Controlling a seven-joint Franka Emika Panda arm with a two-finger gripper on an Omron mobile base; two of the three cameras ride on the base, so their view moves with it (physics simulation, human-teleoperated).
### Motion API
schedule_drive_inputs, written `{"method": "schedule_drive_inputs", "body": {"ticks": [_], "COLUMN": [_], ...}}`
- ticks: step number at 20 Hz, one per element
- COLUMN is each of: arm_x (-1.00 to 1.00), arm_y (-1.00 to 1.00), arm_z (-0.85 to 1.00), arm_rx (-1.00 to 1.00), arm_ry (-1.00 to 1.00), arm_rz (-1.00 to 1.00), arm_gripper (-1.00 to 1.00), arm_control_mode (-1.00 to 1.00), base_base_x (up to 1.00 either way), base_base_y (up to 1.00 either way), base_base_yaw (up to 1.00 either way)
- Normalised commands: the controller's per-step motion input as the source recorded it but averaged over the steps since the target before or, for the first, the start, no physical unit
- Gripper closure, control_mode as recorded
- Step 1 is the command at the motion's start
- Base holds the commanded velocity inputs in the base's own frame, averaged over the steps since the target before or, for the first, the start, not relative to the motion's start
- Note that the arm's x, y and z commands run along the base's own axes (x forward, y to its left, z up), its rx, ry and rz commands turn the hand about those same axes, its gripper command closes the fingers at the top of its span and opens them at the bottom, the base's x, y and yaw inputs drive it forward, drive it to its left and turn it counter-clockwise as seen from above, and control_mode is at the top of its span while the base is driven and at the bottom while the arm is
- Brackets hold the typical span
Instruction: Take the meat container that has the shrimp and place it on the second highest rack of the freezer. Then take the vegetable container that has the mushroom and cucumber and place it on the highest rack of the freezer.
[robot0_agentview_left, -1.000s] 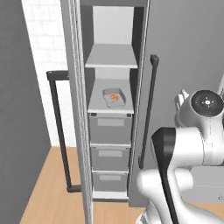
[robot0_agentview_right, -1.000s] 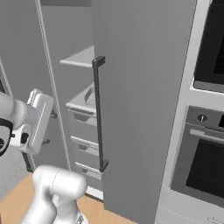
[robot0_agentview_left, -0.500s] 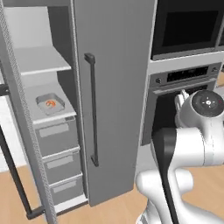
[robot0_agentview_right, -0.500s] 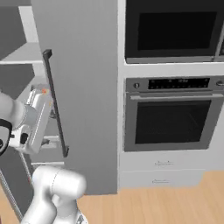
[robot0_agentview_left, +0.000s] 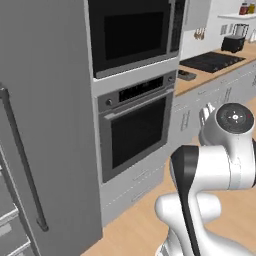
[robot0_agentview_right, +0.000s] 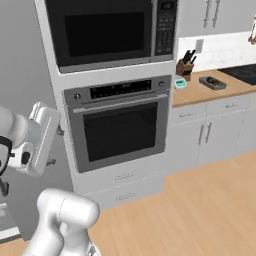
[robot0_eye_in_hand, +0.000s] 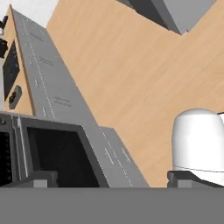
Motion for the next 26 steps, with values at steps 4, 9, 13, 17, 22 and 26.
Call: {"method": "schedule_drive_inputs", "body": {"ticks": [4,9,13,17,22,26], "arm_x": [0.0,0.0,0.0,0.0,0.0,0.0], "arm_y": [0.0,0.0,0.0,0.0,0.0,0.0], "arm_z": [0.0,0.0,0.0,0.0,0.0,0.0], "arm_rx": [0.0,0.0,0.0,0.0,0.0,0.0], "arm_ry": [0.0,0.0,0.0,0.0,0.0,0.0], "arm_rz": [0.0,0.0,0.0,0.0,0.0,0.0], "arm_gripper": [-1.0,-1.0,-1.0,-1.0,-1.0,-1.0], "arm_control_mode": [1.0,1.0,1.0,1.0,1.0,1.0], "base_base_x": [0.71,0.98,1.0,1.0,1.0,1.0], "base_base_y": [-0.6,-0.46,-0.21,-0.49,-0.66,-0.49], "base_base_yaw": [-0.45,-0.32,-0.15,-0.04,0.0,0.06]}}
